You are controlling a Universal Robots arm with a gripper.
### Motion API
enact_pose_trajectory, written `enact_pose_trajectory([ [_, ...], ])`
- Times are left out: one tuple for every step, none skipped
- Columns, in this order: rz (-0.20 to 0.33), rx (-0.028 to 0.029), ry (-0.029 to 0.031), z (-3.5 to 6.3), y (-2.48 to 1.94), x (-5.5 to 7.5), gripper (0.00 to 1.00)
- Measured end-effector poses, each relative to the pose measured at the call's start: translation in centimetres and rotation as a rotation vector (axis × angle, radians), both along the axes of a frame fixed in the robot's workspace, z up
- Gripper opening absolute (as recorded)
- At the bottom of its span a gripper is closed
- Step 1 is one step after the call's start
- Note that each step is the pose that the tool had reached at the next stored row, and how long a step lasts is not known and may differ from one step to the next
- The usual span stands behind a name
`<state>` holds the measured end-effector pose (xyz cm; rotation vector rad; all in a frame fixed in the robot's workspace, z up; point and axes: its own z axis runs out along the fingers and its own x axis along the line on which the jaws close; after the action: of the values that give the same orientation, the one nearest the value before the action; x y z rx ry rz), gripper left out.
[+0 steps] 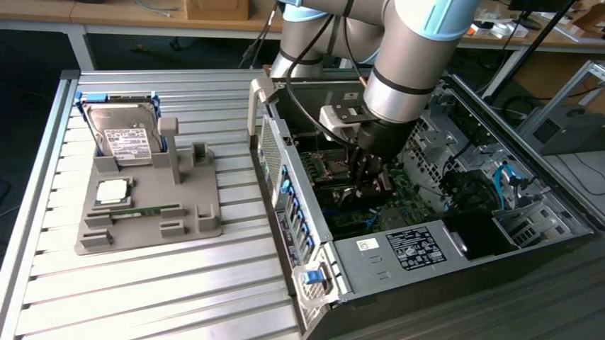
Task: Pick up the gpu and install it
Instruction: 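Insert the gpu into the slot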
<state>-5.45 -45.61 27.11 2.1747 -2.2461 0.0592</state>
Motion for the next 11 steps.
enact_pose_trajectory([
  [0.0,0.0,-0.0001,0.0,0.0,0.0,0.27],
  [0.0,-0.0001,0.0,0.0,0.0,0.03,0.27],
  [0.0,-0.0001,0.0,-0.01,0.0,0.12,0.27],
  [0.0,-0.0001,0.0,-0.01,0.0,0.32,0.27],
  [0.0,-0.0001,0.0,-0.01,0.0,0.4,0.27],
  [0.0,-0.0002,0.0001,-0.01,0.0,0.4,0.27],
  [0.0,-0.0001,0.0,-0.01,0.0,0.4,0.27],
  [0.0,0.0,0.0,-0.01,0.0,0.4,0.27],
  [0.0,0.0,-0.0043,-0.02,0.0,0.4,0.27],
  [0.0,-0.0001,-0.0214,-0.03,0.0,0.4,0.27],
  [0.0,0.0001,-0.0272,-0.05,0.0,0.41,0.27],
])
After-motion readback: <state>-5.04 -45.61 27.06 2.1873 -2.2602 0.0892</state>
